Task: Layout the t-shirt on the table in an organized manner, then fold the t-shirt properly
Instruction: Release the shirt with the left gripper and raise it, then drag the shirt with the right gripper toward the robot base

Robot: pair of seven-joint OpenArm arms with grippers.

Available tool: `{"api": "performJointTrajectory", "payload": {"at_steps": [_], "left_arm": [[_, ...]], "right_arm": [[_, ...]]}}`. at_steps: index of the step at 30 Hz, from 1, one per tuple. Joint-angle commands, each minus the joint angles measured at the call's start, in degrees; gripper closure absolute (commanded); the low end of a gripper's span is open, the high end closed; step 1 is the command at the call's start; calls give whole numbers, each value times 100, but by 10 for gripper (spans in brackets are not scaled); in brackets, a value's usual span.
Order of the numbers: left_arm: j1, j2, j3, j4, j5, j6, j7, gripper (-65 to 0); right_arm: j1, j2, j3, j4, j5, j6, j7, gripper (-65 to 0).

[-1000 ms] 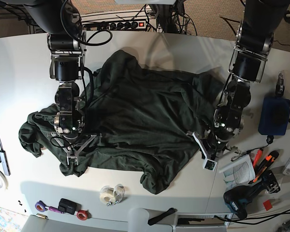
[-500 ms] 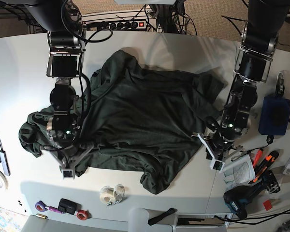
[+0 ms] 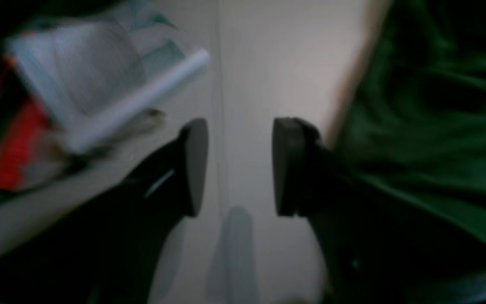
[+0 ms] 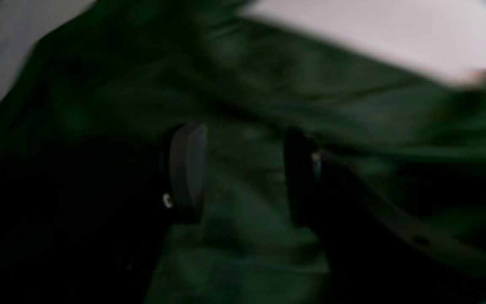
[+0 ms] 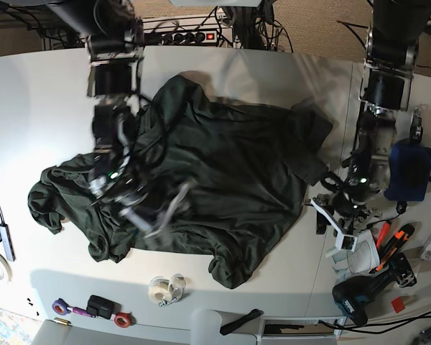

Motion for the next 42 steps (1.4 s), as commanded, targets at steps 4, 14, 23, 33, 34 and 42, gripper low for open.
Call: {"api": "performJointTrajectory", "payload": {"at_steps": [4,14,23,33,34,42], "left_arm": [[299,-61,-636,527,-601,-632,164,-260],[1047,-63,-1480,597,-1123,-1519,212,-260],[1180,-31,-1478,597,-1233,-1690,212,-260],[1180,-31,-1478,597,-1231,-1690,192,-260],[1180,-31,-1478,597,-1231,-1690,190,-260],[1178,-31,-1478,597,-1231,-1690,188,-260]], "right_arm": [[-236,-103,-918,107,48,105,188,-292],[-367,-424,-2288,431,-553,28,584,-293],[-365,-767,-2404,302,-1217,-485,651,-293],[-490,-769,-2411,-4,-772,-407,562,-293],[-492,-769,-2411,-4,-695,-376,546,-293],[-490,-767,-2409,-4,-511,-334,391,-111]]}}
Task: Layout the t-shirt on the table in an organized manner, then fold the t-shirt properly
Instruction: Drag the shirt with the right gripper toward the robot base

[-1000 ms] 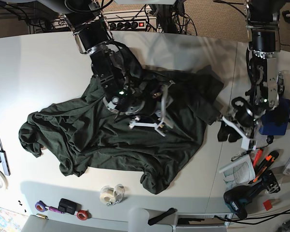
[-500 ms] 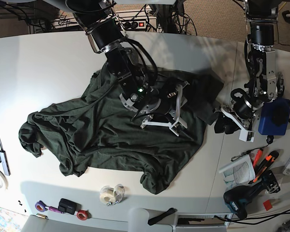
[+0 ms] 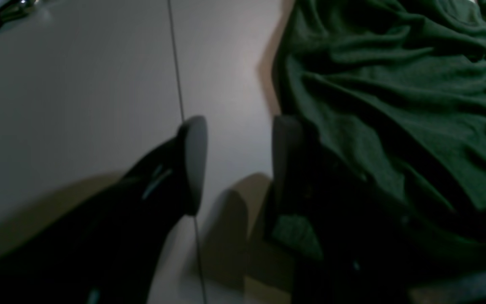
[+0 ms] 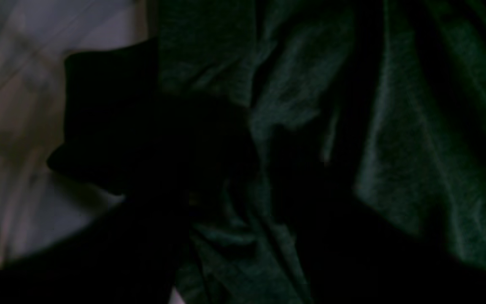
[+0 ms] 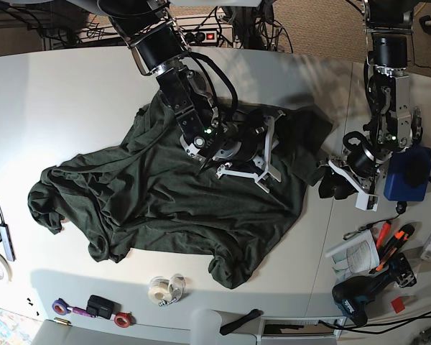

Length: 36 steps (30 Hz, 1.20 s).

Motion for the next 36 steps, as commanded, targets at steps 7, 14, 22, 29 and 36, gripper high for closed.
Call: {"api": "performJointTrajectory", "payload": {"at_steps": [7,14,22,29,36], "left_arm": [[-111,-79,-26,98,-81,-42,-157,-260],[-122,-79,-26,98,-79,-42,-173,-260],[-127,-79,-26,98,-79,-44,-173,-260],[-127,-79,-26,98,-79,-44,-175,-260],[-125,-81,-26,98,-81,-46,-173,-260]], "right_arm": [[122,-61,2,302,-321,-125,120,0],[114,-59,-4,2000,-518,-459,-424,0],[-942,-13,-4,3515,-516,-457,-791,0],[-1967,586,-2,4618,-717,-457,-809,0],[-2520,1211,2,4962,-2721,-1141,-802,0]]}}
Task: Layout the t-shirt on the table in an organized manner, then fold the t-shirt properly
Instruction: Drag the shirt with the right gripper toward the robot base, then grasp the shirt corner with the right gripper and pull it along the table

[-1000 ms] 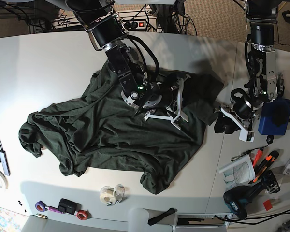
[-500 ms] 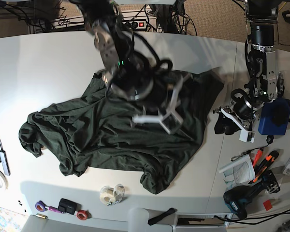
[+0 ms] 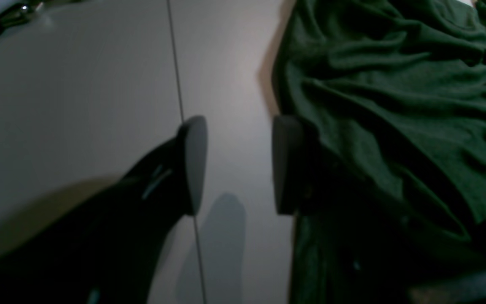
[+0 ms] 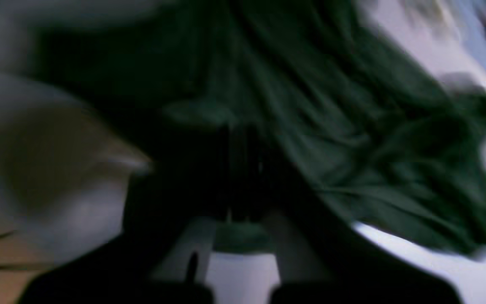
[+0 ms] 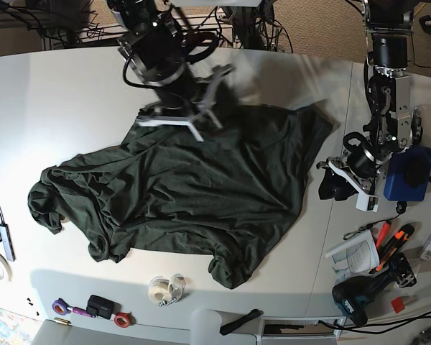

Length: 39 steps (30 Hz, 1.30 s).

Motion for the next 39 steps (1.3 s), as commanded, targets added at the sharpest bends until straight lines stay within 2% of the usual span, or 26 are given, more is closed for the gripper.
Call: {"api": "performJointTrajectory", "payload": {"at_steps": [1,4,7,13,17,22,25,27,31,33,37,39], "left_arm": [[-109,-74,-26,98,-68,-46,-133,-260],[-109,-74,-26,98,-111,-229,-129,-260],[-107,-76,-26,98,-107,-282,-129,-260],[-109,-76,-26,98,-109,-284,-129,-260],[-109,-76,-26,98,-107,-284,-129,-260],[-109,-74,-26,98,-109,-286,-129,-260],[-109,-74,-26,98,-131,-289,-131,-260],[-109,-74,-26,98,-221,-293,-131,-260],[-111,-72,-26,98,-262,-343,-131,-260],[-109,-74,-26,98,-258,-343,-131,-260],[-109,-74,-26,98,-258,-345,-129,-260],[-109,-74,-26,98,-258,-343,-131,-260]], "right_arm": [[48,26,11,103,-317,-125,153,0],[35,225,129,103,-1274,-485,85,0],[35,358,496,103,-1893,-774,87,0],[35,483,2116,103,-2096,-1005,103,0],[-11,752,3340,103,-2048,-1193,120,0],[-382,1104,4538,103,-1637,-1202,177,0],[-715,1239,5064,103,-1499,-1196,170,0],[-929,1272,5292,103,-1209,-1075,155,0],[-1300,1285,5359,103,-273,-745,114,0],[-1458,1285,5359,103,245,-463,31,0],[-1823,1285,5359,103,713,-170,-157,0],[-1969,1285,5359,103,1351,116,-173,0]]}}
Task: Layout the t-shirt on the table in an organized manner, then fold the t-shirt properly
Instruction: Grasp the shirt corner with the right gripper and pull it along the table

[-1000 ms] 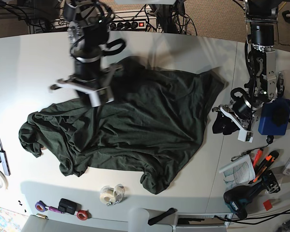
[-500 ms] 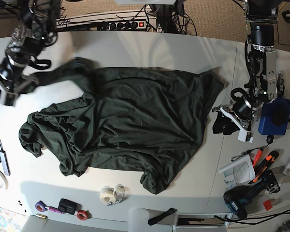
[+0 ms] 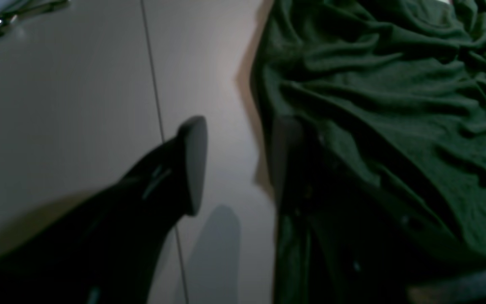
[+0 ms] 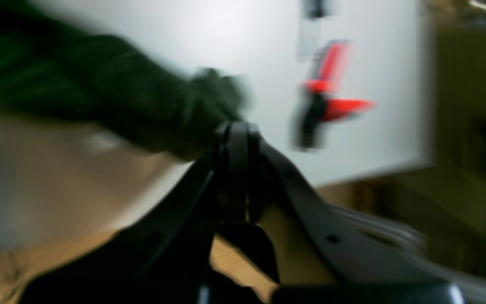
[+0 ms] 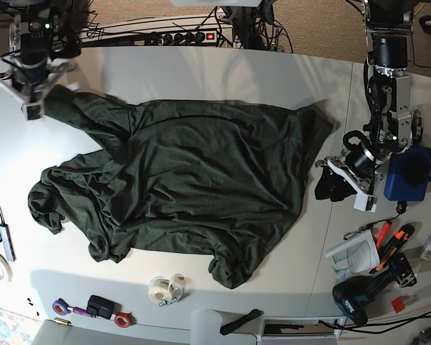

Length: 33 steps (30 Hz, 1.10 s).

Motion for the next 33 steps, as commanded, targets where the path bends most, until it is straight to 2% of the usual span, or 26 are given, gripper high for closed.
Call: {"api": "performJointTrajectory", "payload": {"at_steps": [1,4,8,13,17,20,28,30,33], "left_arm": [[-109,-74,-26,98,-90,-46,-129,-260],[-109,-74,-26,98,-92,-46,-131,-260],[-111,-74,-26,98,-90,-46,-129,-260],[-109,-74,-26,98,-90,-46,-129,-260],[-107,-74,-26,98,-90,-44,-127,-260],[-109,-74,-26,98,-90,-44,-129,-260],[-109,-76,-26,98,-85,-44,-129,-260],[-109,-76,-26,98,-85,-44,-127,-260],[-109,-76,-26,98,-85,-44,-127,-260]], "right_arm": [[-59,74,35,101,280,157,85,0],[-90,-15,35,101,1486,750,170,0],[-90,-424,33,101,3016,1547,284,0],[-90,-1008,33,101,3864,2015,168,0],[-90,-1213,-33,101,4430,2343,-33,0],[-90,-1226,-448,101,4522,2452,-125,0],[168,-1226,-2267,101,4301,2483,-63,0],[341,-1226,-2643,101,4098,2481,122,0],[551,-1228,-3060,101,3716,2481,684,0]]}}
